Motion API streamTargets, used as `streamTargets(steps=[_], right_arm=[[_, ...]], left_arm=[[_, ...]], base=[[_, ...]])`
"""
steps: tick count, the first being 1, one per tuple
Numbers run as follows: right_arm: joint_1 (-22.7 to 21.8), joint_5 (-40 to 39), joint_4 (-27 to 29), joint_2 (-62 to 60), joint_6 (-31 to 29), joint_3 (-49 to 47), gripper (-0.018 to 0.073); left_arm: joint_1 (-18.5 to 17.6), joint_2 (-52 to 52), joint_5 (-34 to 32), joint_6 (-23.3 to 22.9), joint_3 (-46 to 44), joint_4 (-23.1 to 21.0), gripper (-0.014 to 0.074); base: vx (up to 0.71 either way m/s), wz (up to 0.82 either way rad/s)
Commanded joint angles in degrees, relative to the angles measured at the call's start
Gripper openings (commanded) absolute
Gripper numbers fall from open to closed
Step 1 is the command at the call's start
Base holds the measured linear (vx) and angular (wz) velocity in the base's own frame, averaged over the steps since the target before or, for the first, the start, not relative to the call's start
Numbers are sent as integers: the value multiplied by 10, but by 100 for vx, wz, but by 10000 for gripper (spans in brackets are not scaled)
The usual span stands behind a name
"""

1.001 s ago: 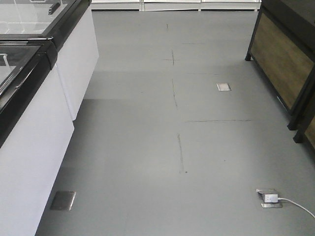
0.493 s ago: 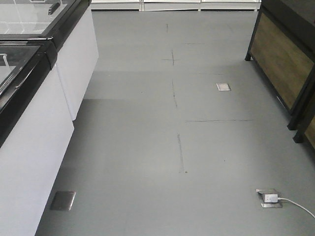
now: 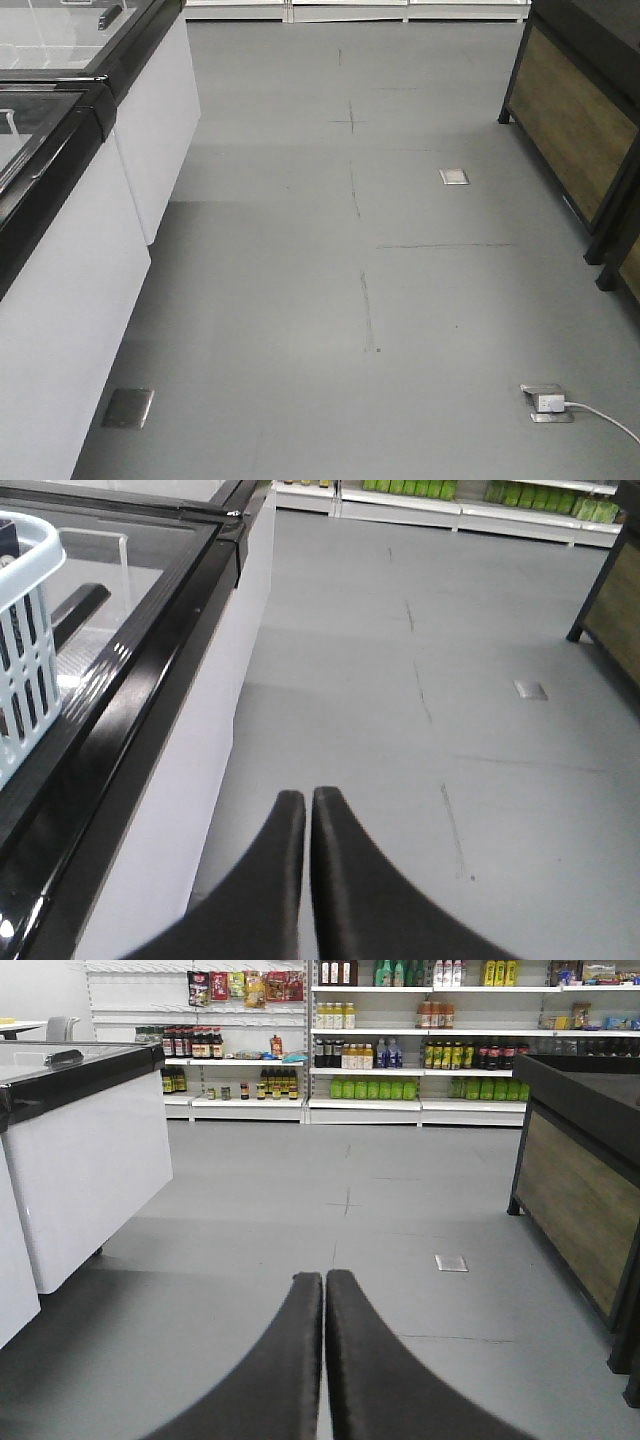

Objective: Left arm holds basket, right arm returns cookies

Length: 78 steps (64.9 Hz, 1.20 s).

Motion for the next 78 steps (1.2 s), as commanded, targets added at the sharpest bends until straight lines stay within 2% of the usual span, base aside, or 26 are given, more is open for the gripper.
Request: streamTargets(steps=[1,21,27,34,59,64,78], right_arm=[[-2,-42,-2,-5,0,1,-8],[-2,-42,-2,-5,0,1,-8],[-2,-42,-2,-5,0,1,-8],[-2,-42,-2,-5,0,1,-8],[-2,-42,-2,-5,0,1,-8],[-2,-42,-2,-5,0,1,-8],[-2,-42,-2,-5,0,1,-8]], left_arm=[[0,25,-30,1,-23,-1,-7],[0,28,-29,0,-23,-1,-4],[0,28,-30,7,-23,12,11],[0,28,-25,31,-28,19,55],[-1,28,-9,30,-50,12,352],[-1,28,-9,30,-50,12,378],[-1,28,22,31,-50,12,380]], base=[[0,0],[0,0],[0,0],[0,0],[0,0],[0,0],[0,0]])
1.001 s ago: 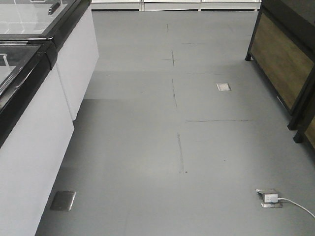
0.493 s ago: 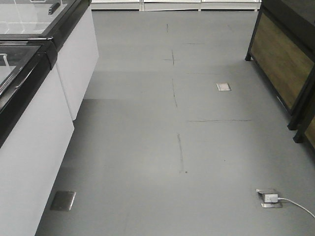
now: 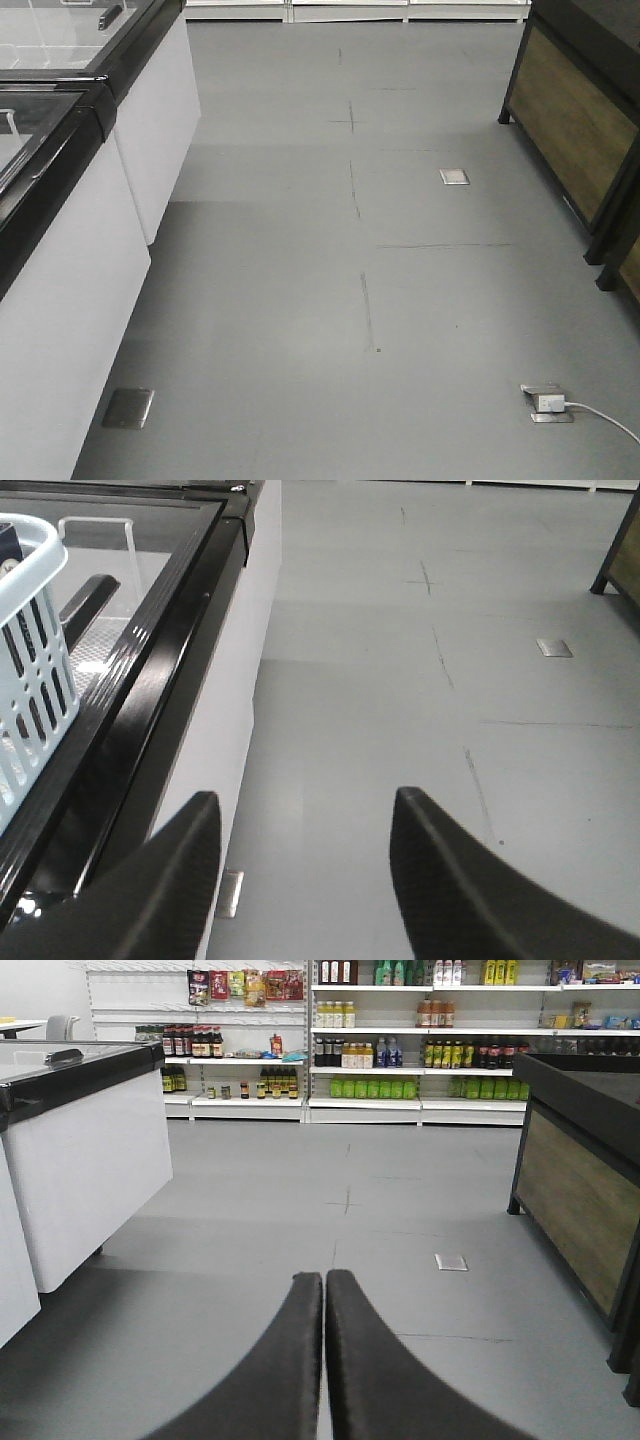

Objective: Left arm holds basket, right arm returns cookies

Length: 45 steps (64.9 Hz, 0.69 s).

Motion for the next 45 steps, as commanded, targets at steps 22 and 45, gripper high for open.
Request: streamTargets(steps=[22,45], right_arm=[[-2,-43,-2,-5,0,1,-8],[-2,-43,-2,-5,0,1,-8]], left_arm=[[0,70,73,-78,-93,-13,380],[1,260,182,-27,-283,-160,380]], base=[[0,0],[0,0]])
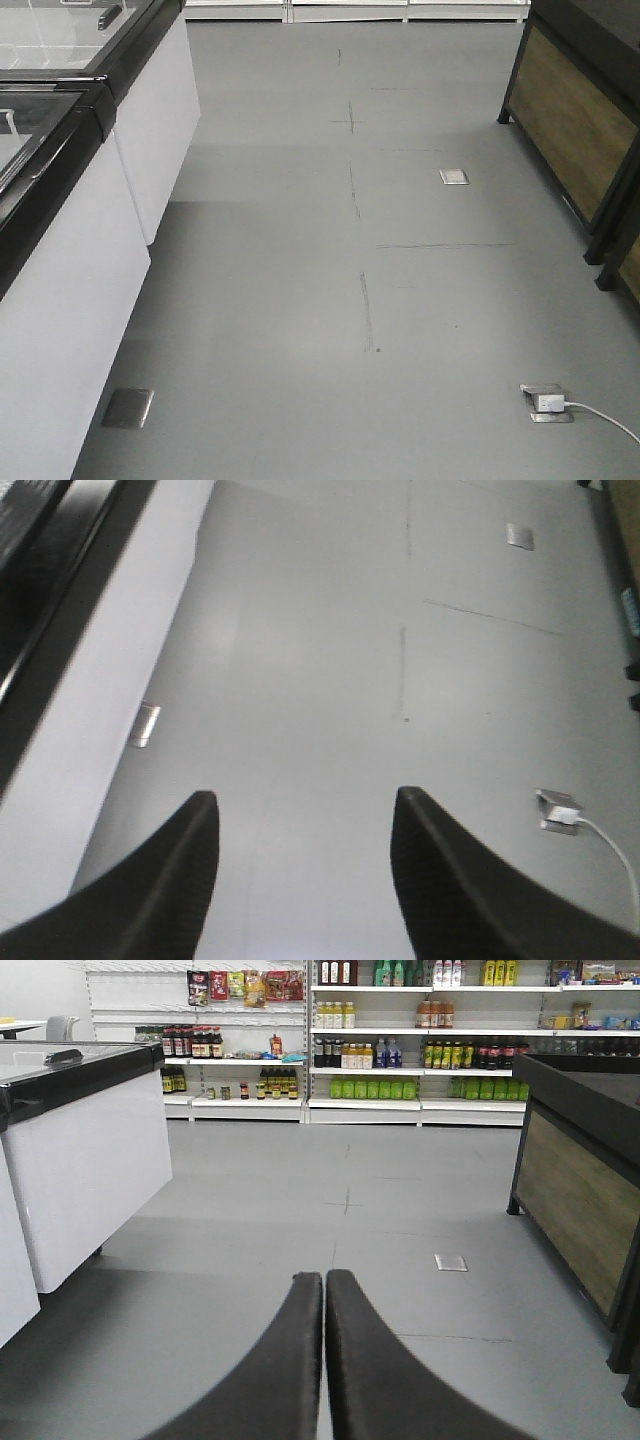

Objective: Left arm holds basket, right arm returns cookies

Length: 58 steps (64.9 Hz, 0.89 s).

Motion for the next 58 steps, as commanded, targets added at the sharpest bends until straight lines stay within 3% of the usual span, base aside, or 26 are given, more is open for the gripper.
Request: streamTargets(steps=[1,10,17,27,40,50,58], right_arm=[[-2,-42,-2,-5,0,1,-8],[-2,-42,-2,-5,0,1,-8],[-2,-42,-2,-5,0,1,-8],[-2,-42,-2,-5,0,1,-8],[-2,-42,-2,-5,0,1,-8],[-2,-42,-2,-5,0,1,-8],[-2,-42,-2,-5,0,1,-8]], left_arm=[[1,46,10,23,-73,-56,380],[27,105,86,20,-157,-88,380],[75,107,109,-5,-195,-91,374],[183,88,126,-23,-235,-141,357],[329,89,188,49,-244,-254,349],[440,89,212,82,-244,-270,349],[494,97,192,84,-244,-307,349]], base=[[0,0],[0,0],[0,0],[0,0],[0,0],[0,0],[0,0]])
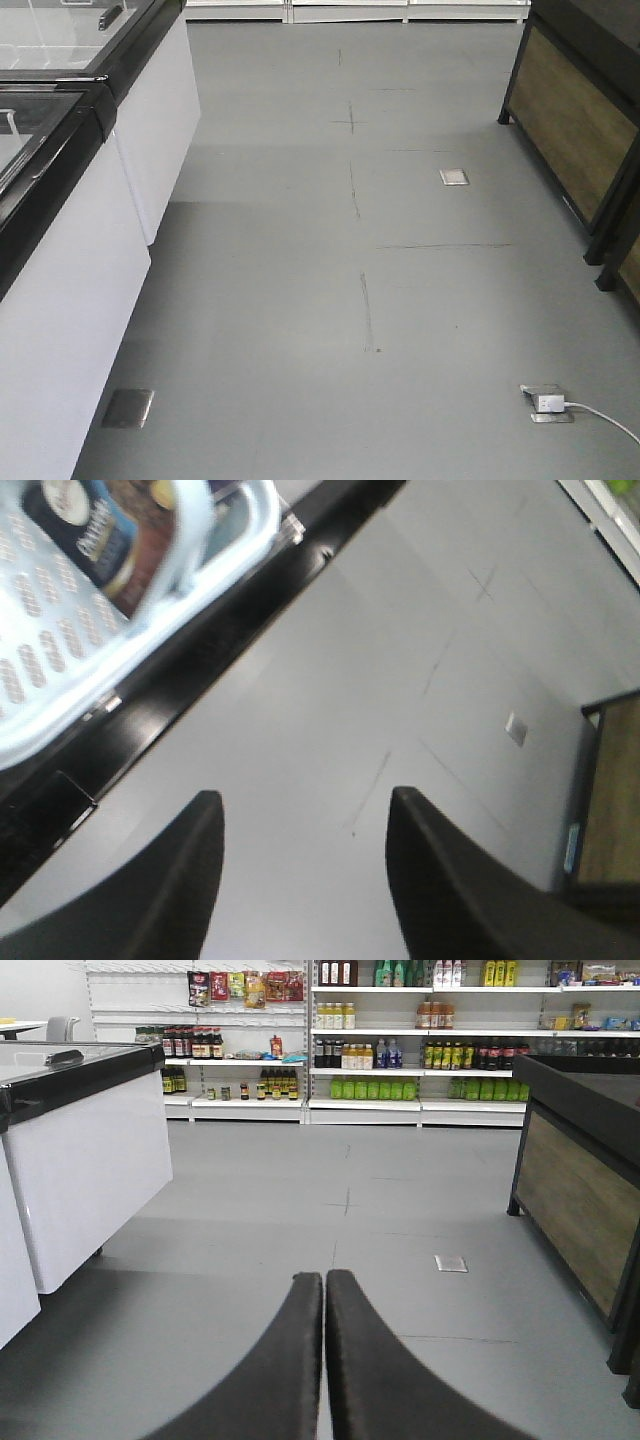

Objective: Left arm holds basket, right arm returns cookies

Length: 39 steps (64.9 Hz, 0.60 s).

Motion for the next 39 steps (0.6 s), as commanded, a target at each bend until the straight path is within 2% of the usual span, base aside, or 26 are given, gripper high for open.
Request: streamTargets(steps=[1,12,26,39], right_arm=[[-2,-42,-2,-5,0,1,-8],[-2,-42,-2,-5,0,1,-8],[-2,-42,-2,-5,0,1,-8],[-2,-42,-2,-5,0,1,-8]], left_arm=[[36,5,-39,9,-17,-71,349],[98,35,-66,53,-17,-184,349],[175,66,-99,64,-17,-233,349],[195,130,-92,154,-17,-374,349]], base=[[0,0],[0,0],[0,0],[0,0]])
